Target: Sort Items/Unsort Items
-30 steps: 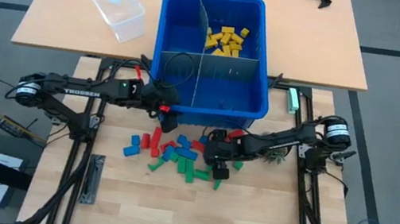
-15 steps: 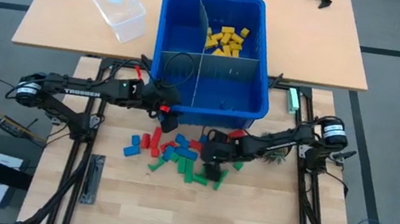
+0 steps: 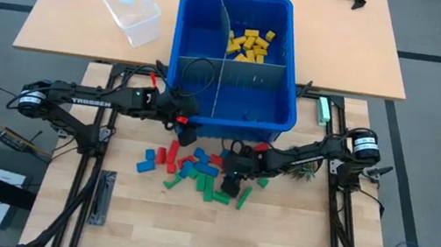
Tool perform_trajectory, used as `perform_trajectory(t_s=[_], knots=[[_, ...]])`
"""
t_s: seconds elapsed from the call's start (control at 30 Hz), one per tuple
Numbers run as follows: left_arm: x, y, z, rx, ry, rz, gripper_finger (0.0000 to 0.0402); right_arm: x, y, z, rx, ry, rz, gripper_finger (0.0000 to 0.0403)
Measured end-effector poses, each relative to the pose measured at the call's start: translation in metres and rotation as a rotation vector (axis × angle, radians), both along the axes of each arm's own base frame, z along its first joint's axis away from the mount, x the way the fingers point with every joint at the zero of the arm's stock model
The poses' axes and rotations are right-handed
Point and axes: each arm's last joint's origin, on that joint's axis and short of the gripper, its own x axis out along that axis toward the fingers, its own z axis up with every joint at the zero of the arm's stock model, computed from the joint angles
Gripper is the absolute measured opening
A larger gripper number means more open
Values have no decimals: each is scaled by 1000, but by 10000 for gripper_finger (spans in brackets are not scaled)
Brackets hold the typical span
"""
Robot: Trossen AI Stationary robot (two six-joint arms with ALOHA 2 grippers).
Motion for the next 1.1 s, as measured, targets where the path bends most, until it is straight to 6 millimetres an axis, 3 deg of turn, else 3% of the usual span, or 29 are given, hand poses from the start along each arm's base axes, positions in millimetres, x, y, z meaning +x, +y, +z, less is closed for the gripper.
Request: perform_trajectory(t_s=[0.23, 0.37, 0.63, 0.87, 0.97, 1.1], knots=[[0, 0, 0, 1, 0, -1, 231, -1, 0, -1, 0, 13, 5, 138], [0, 0, 0, 1, 1, -1, 231, -6, 3, 10, -6, 5, 55, 128], [0, 0, 0, 2, 2, -2, 231, -31, 14, 90, 3, -225, 115, 136], [0, 0, 0, 2, 0, -2, 231, -64, -6, 171, -204, -537, -20, 130], [0, 0, 0, 3, -6, -2, 231, -72, -24, 189, -337, -606, -114, 133], [1, 0, 1, 6, -14, -2, 231, -75, -53, 195, -422, -605, -197, 138]])
